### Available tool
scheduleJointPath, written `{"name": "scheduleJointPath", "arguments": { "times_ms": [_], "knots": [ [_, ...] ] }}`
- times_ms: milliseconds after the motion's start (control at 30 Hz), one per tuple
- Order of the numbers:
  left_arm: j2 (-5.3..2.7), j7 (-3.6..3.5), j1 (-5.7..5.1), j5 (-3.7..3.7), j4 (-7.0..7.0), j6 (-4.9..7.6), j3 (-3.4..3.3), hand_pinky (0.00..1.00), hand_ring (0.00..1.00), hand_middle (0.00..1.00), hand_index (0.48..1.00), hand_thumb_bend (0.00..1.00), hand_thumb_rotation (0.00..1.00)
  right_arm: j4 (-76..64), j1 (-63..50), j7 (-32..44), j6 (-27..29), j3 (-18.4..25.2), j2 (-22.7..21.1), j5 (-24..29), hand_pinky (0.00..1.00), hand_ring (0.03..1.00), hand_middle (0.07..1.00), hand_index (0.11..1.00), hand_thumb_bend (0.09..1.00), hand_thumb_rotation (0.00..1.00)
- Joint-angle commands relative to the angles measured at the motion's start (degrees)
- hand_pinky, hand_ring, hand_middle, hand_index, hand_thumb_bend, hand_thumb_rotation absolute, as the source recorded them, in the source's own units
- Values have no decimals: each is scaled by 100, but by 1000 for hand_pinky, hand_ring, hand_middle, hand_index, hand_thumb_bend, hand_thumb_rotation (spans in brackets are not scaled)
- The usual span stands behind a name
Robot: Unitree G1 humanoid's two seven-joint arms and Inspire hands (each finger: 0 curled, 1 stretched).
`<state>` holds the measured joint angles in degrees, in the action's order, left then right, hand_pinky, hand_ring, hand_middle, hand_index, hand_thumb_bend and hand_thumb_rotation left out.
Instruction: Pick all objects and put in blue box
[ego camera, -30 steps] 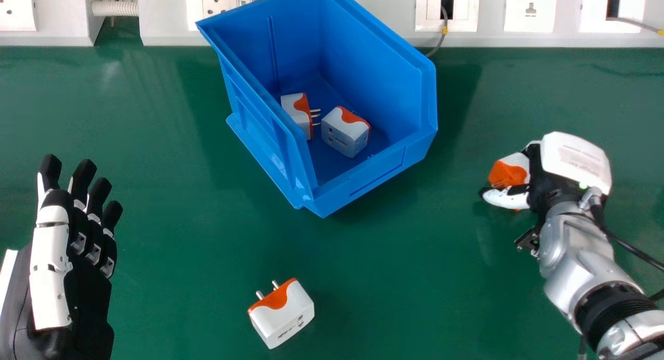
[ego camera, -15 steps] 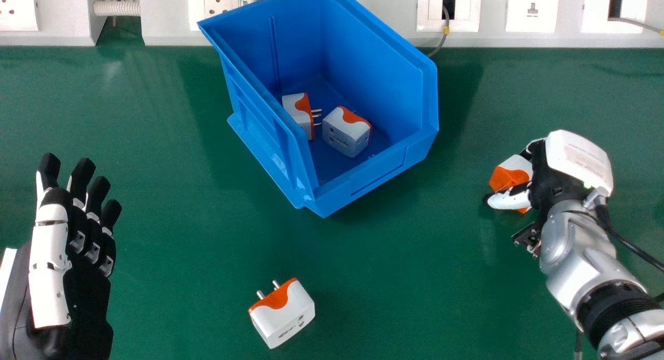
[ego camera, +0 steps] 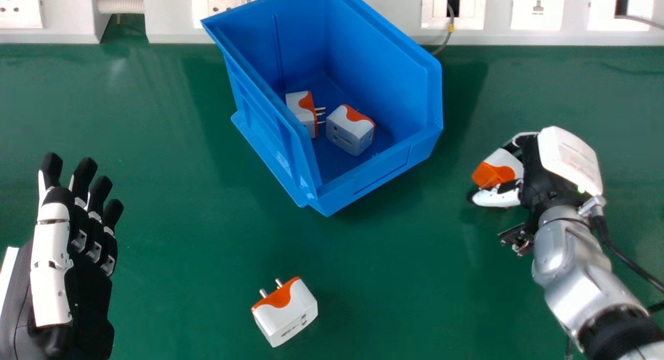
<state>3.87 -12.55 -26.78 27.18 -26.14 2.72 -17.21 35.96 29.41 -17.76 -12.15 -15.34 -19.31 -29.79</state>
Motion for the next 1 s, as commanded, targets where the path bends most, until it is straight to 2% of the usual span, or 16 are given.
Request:
{"name": "scheduleJointPath", "arguments": {
  "times_ms": [0,67,100,133,200,233,267,367,467,600,700,800,867,900,967],
  "knots": [
    [32,-35,13,68,-114,37,-34,1000,1000,1000,999,152,999,-1279,-590,118,-52,213,-288,-75,333,433,509,553,396,148],
    [37,-32,24,24,-100,42,-23,1000,1000,1000,999,152,999,-2327,-1176,288,-114,301,-356,-110,333,433,509,553,396,148],
    [39,-31,30,4,-91,46,-19,1000,1000,1000,999,151,999,-2751,-1416,365,-150,334,-373,-127,297,389,465,537,414,147],
    [39,-20,39,-27,-82,50,-13,1000,1000,1000,999,151,999,-3186,-1672,442,-171,350,-404,-182,297,389,465,537,414,147],
    [33,-12,60,-70,-63,72,0,1000,1000,1000,1000,150,999,-3989,-2163,597,-204,395,-428,-255,228,302,375,513,441,145],
    [30,-12,67,-87,-56,83,5,1000,1000,1000,1000,150,999,-4243,-2320,656,-222,413,-429,-283,228,302,375,513,441,145],
    [22,-16,74,-68,-49,81,7,1000,1000,1000,1000,150,999,-4528,-2502,713,-232,414,-443,-343,228,302,375,513,441,145],
    [13,-16,91,-98,-15,103,18,1000,1000,1000,1000,153,999,-5298,-3017,788,-21,431,-454,-409,154,206,267,491,464,145],
    [2,-1,106,-134,-3,108,35,1000,1000,1000,1000,149,1000,-5750,-3180,878,83,369,-391,-512,123,164,220,483,473,144],
    [-48,-8,148,-115,44,117,63,1000,1000,1000,997,153,999,-5740,-2865,933,281,240,-215,-668,94,124,173,475,481,143],
    [-75,0,168,-144,67,135,89,1000,1000,1000,998,152,998,-5521,-2517,916,367,162,11,-737,87,115,162,473,484,142],
    [-78,-35,157,-158,87,169,99,1000,1000,1000,998,149,997,-5185,-1936,1098,189,46,269,-833,79,105,152,471,486,141],
    [-74,-60,148,-165,111,199,99,1000,1000,1000,998,148,997,-4796,-1504,1059,288,-11,375,-857,80,107,156,471,486,140],
    [-78,-49,142,-196,115,212,103,1000,1000,1000,999,147,998,-4592,-1287,1029,299,-43,430,-893,81,110,162,470,486,140],
    [-99,-56,134,-205,129,234,109,1000,1000,1000,999,148,999,-4193,-848,1034,273,-81,569,-917,84,114,170,470,486,139]
  ]
}}
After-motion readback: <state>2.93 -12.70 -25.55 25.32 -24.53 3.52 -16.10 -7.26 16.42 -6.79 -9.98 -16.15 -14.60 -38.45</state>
